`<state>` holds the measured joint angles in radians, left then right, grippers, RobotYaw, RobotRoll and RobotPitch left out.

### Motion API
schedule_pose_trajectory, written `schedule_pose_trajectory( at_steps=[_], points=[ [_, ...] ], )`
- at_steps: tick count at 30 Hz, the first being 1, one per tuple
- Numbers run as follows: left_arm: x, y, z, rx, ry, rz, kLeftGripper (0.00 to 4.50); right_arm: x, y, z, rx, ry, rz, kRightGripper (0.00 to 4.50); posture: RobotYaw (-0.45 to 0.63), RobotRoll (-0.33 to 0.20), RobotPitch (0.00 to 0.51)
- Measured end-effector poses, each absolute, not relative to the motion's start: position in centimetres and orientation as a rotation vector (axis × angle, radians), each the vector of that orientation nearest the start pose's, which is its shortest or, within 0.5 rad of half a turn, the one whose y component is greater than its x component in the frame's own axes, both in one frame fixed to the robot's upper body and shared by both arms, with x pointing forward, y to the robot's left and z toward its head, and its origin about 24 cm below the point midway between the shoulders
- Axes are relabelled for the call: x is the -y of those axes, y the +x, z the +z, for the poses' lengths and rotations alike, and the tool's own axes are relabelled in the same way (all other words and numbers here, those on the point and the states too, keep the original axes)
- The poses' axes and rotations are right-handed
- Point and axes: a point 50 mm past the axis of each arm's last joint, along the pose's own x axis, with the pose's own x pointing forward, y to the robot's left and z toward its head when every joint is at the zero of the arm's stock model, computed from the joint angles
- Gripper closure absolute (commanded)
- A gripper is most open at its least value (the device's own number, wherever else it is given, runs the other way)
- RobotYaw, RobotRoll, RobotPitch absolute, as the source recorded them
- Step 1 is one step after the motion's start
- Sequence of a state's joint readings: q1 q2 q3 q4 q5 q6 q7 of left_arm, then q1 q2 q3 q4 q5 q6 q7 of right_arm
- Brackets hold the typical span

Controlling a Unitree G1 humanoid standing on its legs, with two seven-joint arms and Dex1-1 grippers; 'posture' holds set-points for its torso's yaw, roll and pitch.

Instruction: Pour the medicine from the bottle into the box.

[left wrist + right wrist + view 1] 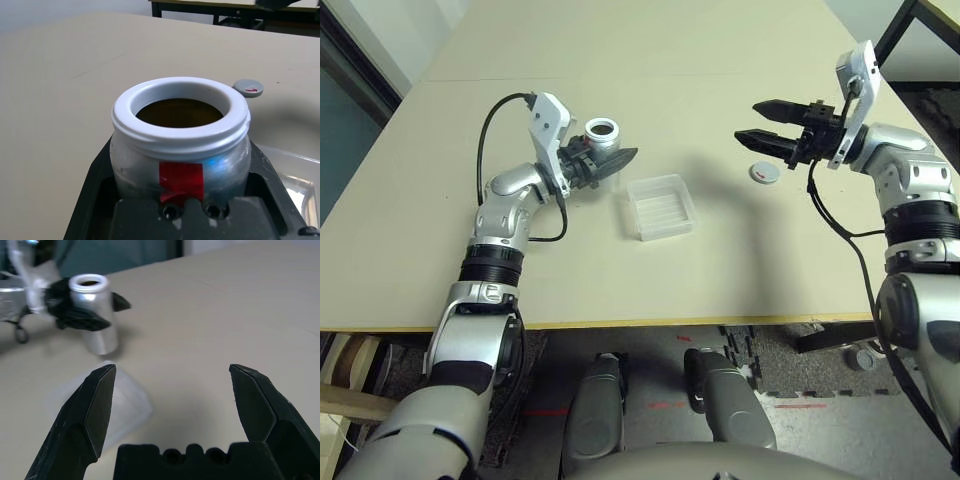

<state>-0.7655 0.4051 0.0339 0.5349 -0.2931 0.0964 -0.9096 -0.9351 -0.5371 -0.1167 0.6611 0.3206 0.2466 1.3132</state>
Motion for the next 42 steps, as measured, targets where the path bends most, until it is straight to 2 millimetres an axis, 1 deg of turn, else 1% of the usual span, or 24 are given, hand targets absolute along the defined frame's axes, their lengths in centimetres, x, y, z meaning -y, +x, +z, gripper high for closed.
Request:
schedule_pose_trajectory(
  at_steps=[6, 11, 17, 22, 24, 28, 31, 36, 42],
  points=[
    [-17.5, 36.4, 16.8, 0.116, 0.132, -0.863, 1.83, 19.7, 35.2, 21.4, 0.075, -0.127, 1.251, 0.0, -0.07, 0.0, 0.144],
    [-17.6, 36.4, 16.8, 0.115, 0.134, -0.855, 1.83, 19.0, 34.4, 21.0, 0.054, -0.158, 1.347, 0.0, -0.07, 0.0, 0.142],
    [-17.7, 36.4, 16.8, 0.113, 0.136, -0.854, 1.83, 18.7, 33.8, 20.3, 0.018, -0.229, 1.404, 0.0, -0.07, 0.0, 0.145],
    [-17.8, 36.4, 16.8, 0.096, 0.151, -0.849, 1.83, 18.6, 33.6, 19.5, -0.026, -0.345, 1.427, 0.0, -0.07, 0.0, 0.147],
    [-18.0, 36.4, 16.8, 0.082, 0.165, -0.846, 1.83, 18.5, 33.6, 19.1, -0.044, -0.367, 1.431, 0.0, -0.07, 0.0, 0.147],
    [-18.4, 36.6, 16.9, 0.052, 0.197, -0.834, 1.83, 18.5, 33.7, 18.8, -0.057, -0.414, 1.422, 0.0, -0.06, 0.0, 0.148],
    [-18.5, 36.8, 16.7, 0.024, 0.22, -0.828, 1.83, 18.8, 33.9, 18.4, -0.073, -0.41, 1.407, 0.0, -0.06, 0.0, 0.15],
    [-18.3, 37.1, 17.4, 0.031, 0.239, -0.828, 1.83, 18.6, 34.0, 18.4, -0.066, -0.403, 1.406, 0.0, -0.06, 0.0, 0.151],
    [-18.6, 37.2, 16.7, -0.036, 0.21, -0.815, 1.83, 18.5, 34.1, 18.6, -0.067, -0.389, 1.404, 0.0, -0.06, 0.0, 0.154]
  ],
)
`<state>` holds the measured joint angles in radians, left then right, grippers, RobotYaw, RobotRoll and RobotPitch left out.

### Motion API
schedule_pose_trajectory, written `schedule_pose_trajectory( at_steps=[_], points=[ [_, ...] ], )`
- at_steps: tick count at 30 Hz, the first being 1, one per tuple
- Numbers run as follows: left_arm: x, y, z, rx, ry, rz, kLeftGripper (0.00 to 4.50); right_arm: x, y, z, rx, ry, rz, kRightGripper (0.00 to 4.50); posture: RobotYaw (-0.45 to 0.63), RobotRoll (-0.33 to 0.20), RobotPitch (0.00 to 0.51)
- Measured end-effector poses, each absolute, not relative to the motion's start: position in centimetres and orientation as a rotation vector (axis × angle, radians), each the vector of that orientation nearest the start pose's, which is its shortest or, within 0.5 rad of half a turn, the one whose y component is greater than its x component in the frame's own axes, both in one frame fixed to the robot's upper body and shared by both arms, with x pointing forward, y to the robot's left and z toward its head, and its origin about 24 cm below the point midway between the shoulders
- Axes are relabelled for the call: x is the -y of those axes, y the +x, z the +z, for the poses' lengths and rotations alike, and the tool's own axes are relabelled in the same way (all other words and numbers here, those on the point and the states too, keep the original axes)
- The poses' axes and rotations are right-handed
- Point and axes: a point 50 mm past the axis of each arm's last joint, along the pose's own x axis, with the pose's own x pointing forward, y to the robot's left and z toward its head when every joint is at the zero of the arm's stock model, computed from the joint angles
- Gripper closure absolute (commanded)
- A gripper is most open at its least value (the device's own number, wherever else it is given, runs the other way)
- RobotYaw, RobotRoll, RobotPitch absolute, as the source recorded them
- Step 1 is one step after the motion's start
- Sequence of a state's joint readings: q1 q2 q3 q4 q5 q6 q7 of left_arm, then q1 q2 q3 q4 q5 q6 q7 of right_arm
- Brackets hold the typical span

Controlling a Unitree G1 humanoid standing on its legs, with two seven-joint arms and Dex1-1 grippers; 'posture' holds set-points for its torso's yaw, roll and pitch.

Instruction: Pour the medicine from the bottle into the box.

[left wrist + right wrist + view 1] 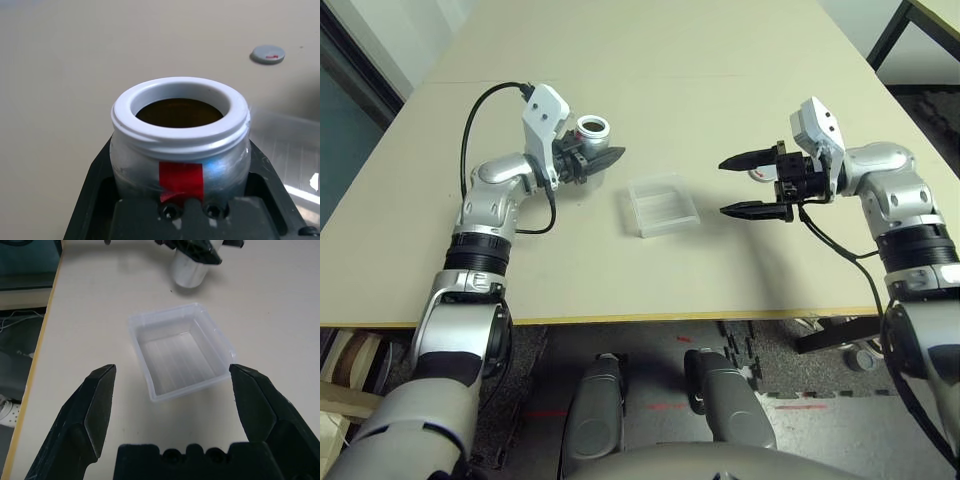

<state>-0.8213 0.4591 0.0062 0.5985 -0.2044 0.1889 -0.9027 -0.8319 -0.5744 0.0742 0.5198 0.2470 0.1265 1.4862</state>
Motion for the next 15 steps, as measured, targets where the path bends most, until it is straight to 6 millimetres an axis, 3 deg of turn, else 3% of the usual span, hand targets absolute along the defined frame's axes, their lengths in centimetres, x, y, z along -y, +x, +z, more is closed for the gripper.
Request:
schedule_pose_trajectory(
  at_steps=[15],
  points=[
    [-18.74, 37.86, 17.44, -0.085, 0.24, -0.729, 1.83, 18.43, 34.11, 18.76, -0.058, -0.362, 1.404, 0.0, -0.07, 0.0, 0.16]
  ],
)
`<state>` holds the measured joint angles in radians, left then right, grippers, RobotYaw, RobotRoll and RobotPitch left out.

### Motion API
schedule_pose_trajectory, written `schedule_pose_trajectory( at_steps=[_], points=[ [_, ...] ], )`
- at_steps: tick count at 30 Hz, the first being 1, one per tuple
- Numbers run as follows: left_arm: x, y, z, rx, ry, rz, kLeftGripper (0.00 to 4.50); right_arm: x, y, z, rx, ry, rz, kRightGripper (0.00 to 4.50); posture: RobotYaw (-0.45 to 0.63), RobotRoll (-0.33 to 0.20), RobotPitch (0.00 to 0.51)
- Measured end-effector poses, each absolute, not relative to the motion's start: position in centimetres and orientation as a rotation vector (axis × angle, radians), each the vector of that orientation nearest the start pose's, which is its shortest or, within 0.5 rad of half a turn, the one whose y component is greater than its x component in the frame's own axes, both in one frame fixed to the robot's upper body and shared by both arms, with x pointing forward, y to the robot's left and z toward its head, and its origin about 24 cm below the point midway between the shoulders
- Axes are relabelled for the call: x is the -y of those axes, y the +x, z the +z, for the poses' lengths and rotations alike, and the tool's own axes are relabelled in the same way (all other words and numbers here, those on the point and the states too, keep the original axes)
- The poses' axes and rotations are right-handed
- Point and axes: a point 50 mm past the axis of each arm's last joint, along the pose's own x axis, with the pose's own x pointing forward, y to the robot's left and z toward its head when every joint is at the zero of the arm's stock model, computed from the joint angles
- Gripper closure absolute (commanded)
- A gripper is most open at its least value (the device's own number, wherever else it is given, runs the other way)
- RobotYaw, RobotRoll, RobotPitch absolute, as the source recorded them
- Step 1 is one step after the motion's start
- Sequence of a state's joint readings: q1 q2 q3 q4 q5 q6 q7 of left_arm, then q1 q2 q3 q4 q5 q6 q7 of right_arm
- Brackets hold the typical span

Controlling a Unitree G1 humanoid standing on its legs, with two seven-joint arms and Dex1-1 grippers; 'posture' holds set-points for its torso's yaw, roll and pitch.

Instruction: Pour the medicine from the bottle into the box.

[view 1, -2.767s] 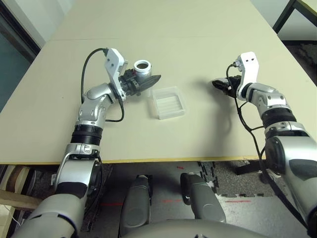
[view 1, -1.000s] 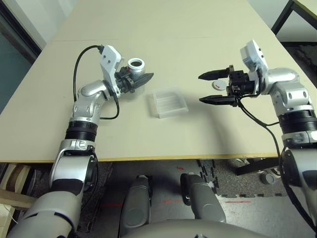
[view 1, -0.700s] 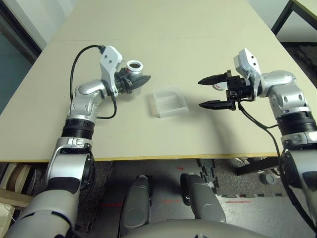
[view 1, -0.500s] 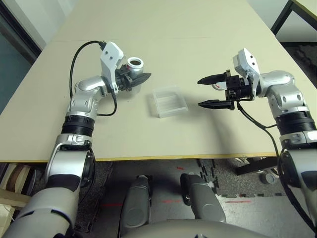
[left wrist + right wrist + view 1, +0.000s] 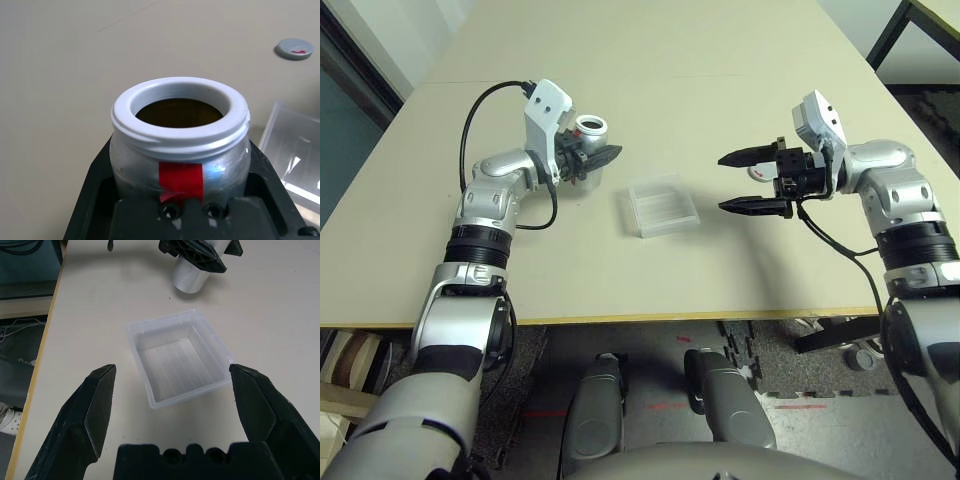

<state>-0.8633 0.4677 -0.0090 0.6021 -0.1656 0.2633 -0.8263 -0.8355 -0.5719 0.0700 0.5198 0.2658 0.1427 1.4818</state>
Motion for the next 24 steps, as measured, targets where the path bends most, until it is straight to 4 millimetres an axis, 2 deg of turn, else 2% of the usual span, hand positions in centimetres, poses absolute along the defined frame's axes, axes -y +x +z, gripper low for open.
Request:
schedule_pose_trajectory(
  at_steps=[6, 9, 14, 17, 24],
  points=[
    [-18.5, 38.1, 18.9, -0.045, 0.395, -0.726, 1.83, 18.4, 34.2, 18.8, -0.054, -0.36, 1.393, 0.0, -0.08, 0.0, 0.162],
    [-18.0, 38.3, 19.0, -0.038, 0.491, -0.729, 1.83, 18.4, 34.2, 18.8, -0.054, -0.358, 1.39, 0.0, -0.08, 0.0, 0.162],
    [-16.2, 38.5, 20.8, 0.077, 0.818, -0.732, 1.83, 18.6, 34.4, 18.5, -0.06, -0.342, 1.369, 0.0, -0.08, 0.0, 0.162],
    [-14.4, 38.5, 21.9, 0.214, 1.112, -0.739, 1.83, 18.5, 34.4, 18.4, -0.058, -0.326, 1.368, 0.0, -0.08, 0.0, 0.161],
    [-9.6, 37.3, 21.3, 0.658, 1.945, -0.831, 1.83, 18.3, 34.6, 18.2, -0.05, -0.307, 1.355, 0.0, -0.06, 0.0, 0.161]
  ],
)
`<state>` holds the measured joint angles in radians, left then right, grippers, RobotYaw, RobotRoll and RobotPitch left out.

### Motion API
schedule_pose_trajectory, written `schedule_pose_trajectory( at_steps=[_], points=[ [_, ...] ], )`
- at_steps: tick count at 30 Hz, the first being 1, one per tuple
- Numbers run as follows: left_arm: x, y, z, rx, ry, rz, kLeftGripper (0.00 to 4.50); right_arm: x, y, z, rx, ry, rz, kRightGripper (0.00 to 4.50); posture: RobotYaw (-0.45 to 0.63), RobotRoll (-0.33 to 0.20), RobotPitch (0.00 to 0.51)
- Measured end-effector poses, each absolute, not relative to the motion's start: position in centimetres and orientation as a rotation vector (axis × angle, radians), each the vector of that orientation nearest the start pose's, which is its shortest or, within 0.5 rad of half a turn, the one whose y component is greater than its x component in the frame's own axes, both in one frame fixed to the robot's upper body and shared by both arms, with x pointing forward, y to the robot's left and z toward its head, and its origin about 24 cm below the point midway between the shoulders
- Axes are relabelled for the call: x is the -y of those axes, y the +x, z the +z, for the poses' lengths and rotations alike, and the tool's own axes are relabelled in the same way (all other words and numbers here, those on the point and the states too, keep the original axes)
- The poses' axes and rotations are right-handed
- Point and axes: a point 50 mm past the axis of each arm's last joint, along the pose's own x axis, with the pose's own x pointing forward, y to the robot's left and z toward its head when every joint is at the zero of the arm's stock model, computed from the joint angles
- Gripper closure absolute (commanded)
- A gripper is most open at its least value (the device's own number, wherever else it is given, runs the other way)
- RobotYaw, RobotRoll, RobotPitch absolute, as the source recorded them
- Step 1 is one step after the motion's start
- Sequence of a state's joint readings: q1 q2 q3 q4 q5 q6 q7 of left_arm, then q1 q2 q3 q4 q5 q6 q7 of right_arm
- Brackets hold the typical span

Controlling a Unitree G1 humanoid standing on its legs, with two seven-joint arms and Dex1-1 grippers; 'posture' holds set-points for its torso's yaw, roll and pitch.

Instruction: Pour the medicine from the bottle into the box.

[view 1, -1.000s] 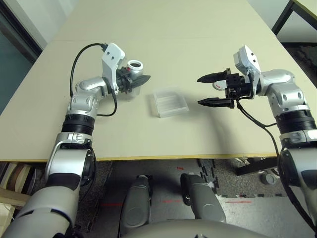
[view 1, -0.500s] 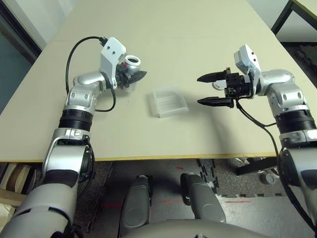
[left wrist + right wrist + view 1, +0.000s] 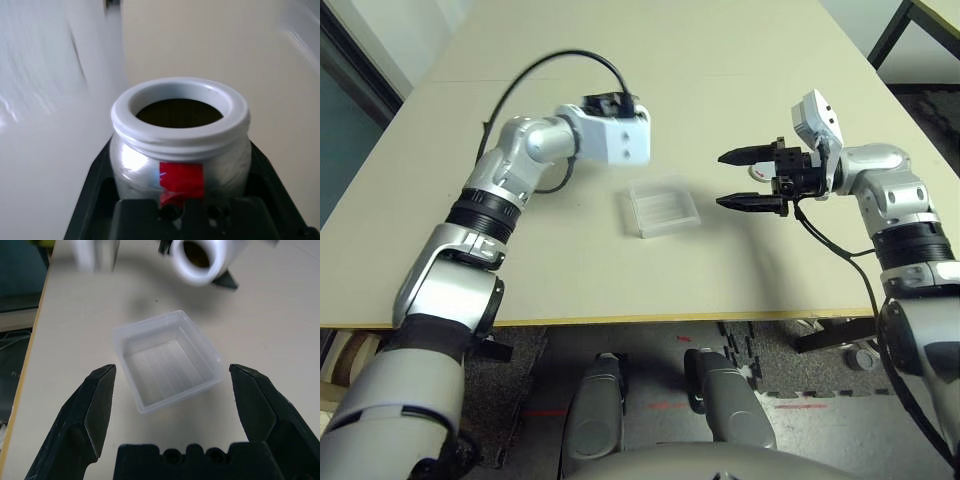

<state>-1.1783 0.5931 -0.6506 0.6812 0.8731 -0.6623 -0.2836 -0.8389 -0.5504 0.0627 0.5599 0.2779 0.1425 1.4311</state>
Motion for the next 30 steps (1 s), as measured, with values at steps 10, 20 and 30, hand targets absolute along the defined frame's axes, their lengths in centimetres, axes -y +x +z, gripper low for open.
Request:
schedule_pose_trajectory(
  at_steps=[10, 20, 30],
  points=[
    [-6.6, 39.2, 19.3, 0.988, 2.45, -0.875, 1.83, 18.1, 35.0, 18.5, -0.028, -0.249, 1.34, 0.0, -0.09, 0.0, 0.161],
    [-7.1, 39.9, 20.0, 0.919, 2.402, -0.828, 1.83, 18.5, 34.8, 18.6, -0.02, -0.236, 1.328, 0.0, -0.08, 0.0, 0.167],
    [-9.9, 40.8, 22.2, 0.356, 1.641, -0.781, 1.83, 18.3, 34.6, 18.4, -0.028, -0.3, 1.357, 0.0, -0.07, 0.0, 0.178]
  ],
)
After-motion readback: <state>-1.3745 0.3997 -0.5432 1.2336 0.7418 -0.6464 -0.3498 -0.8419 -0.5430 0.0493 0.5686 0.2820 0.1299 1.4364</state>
